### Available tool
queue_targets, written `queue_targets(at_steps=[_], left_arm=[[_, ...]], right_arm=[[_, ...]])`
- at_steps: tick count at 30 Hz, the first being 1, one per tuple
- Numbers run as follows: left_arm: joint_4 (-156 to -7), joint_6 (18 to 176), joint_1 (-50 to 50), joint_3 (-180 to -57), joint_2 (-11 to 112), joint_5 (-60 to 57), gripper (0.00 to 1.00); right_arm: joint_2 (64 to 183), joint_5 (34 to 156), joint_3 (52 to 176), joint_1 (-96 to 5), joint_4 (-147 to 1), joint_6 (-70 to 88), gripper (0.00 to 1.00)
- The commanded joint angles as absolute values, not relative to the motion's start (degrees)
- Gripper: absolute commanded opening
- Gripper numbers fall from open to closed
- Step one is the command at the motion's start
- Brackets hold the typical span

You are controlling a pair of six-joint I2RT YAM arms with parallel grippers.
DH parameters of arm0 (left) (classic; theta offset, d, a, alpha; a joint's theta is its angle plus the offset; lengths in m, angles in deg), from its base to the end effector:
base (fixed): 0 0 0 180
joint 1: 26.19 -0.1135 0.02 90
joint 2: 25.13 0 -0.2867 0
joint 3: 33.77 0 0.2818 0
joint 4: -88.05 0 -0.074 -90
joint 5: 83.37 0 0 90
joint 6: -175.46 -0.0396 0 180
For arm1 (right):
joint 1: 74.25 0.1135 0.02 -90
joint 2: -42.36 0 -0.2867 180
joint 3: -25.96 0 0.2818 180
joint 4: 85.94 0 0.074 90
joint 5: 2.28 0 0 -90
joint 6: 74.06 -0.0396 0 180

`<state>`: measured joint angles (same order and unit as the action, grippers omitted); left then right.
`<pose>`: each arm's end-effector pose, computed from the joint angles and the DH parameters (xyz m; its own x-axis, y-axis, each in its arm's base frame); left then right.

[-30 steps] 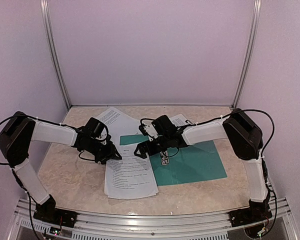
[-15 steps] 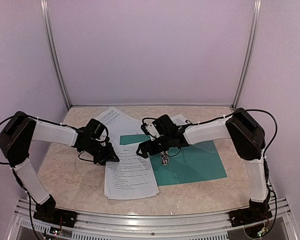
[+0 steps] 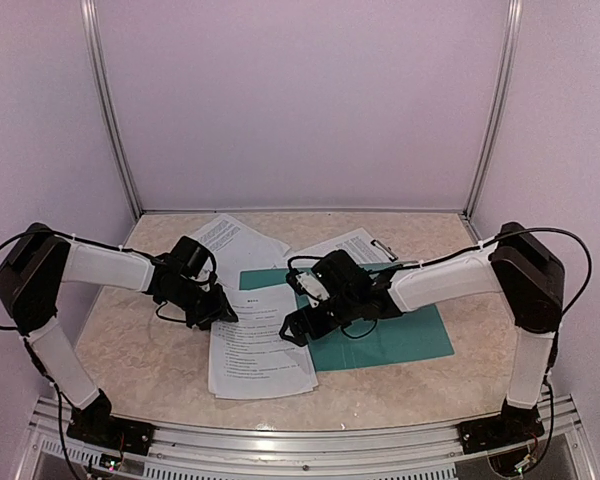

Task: Put the files into the folder
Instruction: Adjust the file at the center of the board.

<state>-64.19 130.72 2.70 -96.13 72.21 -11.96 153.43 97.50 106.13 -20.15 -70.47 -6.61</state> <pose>0.2904 -0.1746 0.1372 -0.9639 -0.2371 -0.1211 -0.1405 0.8395 -0.5248 0.2542 0.3627 0.1545 -0.7245 -0.3563 -0.5901 -0.6379 0.6708 0.3782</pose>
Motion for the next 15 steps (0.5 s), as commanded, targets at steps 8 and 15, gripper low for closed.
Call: queue_targets(at_steps=[8,15], left_arm=[[-64.3,132.3,2.5,-97.5,70.6,-11.2,0.33],[-63.8,132.9,2.7,-97.6,70.1,-10.5,0.34]], right_arm=[[148.2,94.4,95.7,-14.4,-72.7,-12.4,0.92],[148.1,95.1,93.7,-11.8,-73.5,-14.0,0.91]])
